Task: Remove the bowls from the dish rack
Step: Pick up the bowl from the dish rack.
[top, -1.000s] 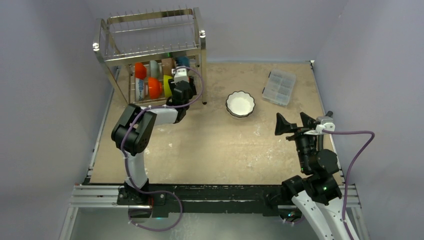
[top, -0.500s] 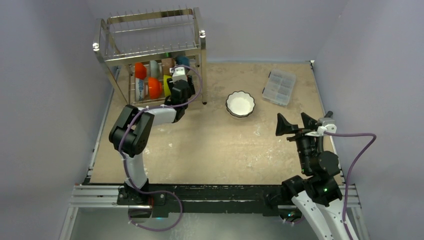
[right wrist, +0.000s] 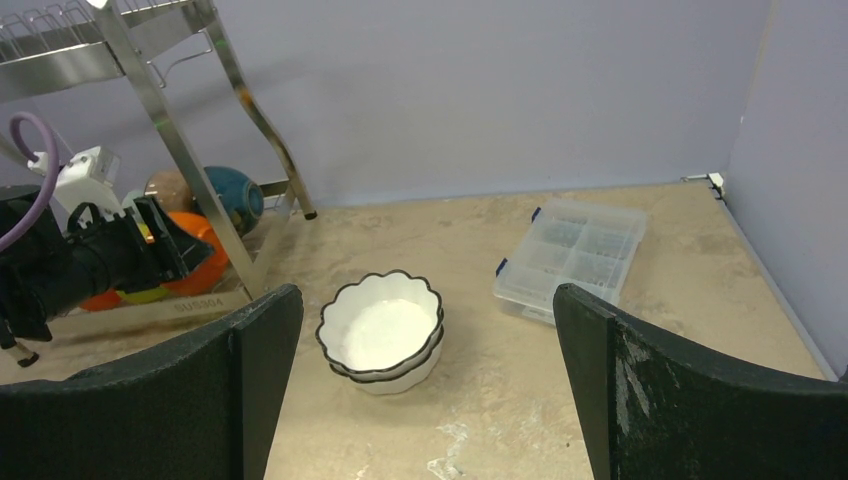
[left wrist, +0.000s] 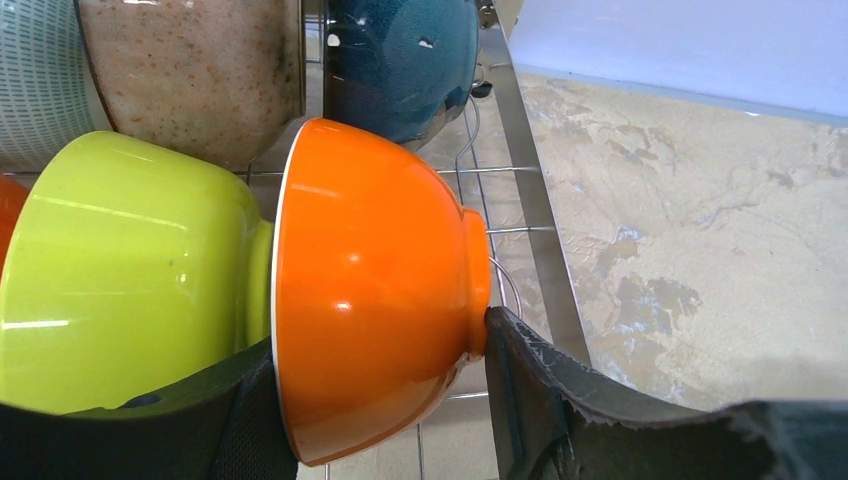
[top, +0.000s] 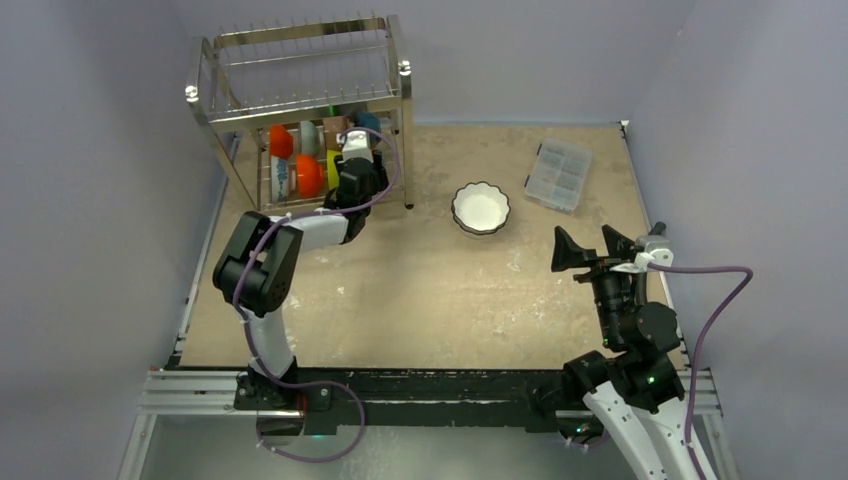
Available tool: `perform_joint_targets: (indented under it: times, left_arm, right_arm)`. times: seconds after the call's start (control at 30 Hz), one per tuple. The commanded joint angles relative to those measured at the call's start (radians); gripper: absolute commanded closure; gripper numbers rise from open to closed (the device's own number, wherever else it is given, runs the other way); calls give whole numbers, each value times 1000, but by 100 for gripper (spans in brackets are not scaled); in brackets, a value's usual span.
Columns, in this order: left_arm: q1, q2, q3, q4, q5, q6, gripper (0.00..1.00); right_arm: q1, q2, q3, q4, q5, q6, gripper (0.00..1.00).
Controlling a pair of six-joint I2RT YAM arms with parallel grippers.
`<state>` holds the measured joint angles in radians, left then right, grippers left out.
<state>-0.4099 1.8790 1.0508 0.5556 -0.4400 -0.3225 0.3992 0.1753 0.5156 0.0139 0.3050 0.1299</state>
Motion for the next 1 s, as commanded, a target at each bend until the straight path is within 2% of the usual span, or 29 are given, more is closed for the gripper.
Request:
perform_joint_targets:
  times: [0.0, 0.33, 0.67, 0.97]
  left_arm:
    - [13, -92, -2, 11, 32, -20, 46]
    - [34, -126, -28, 26, 134, -73, 49]
    - [44, -167, -37, -5, 181, -57, 51]
    - [45, -126, 3, -49, 253, -17, 47]
  right_arm:
    - [7, -18, 1, 44, 11, -13, 1]
    - [6, -24, 1, 43, 9, -12, 1]
    - [7, -32, 0, 44, 11, -12, 1]
    - [6, -37, -2, 46, 8, -11, 1]
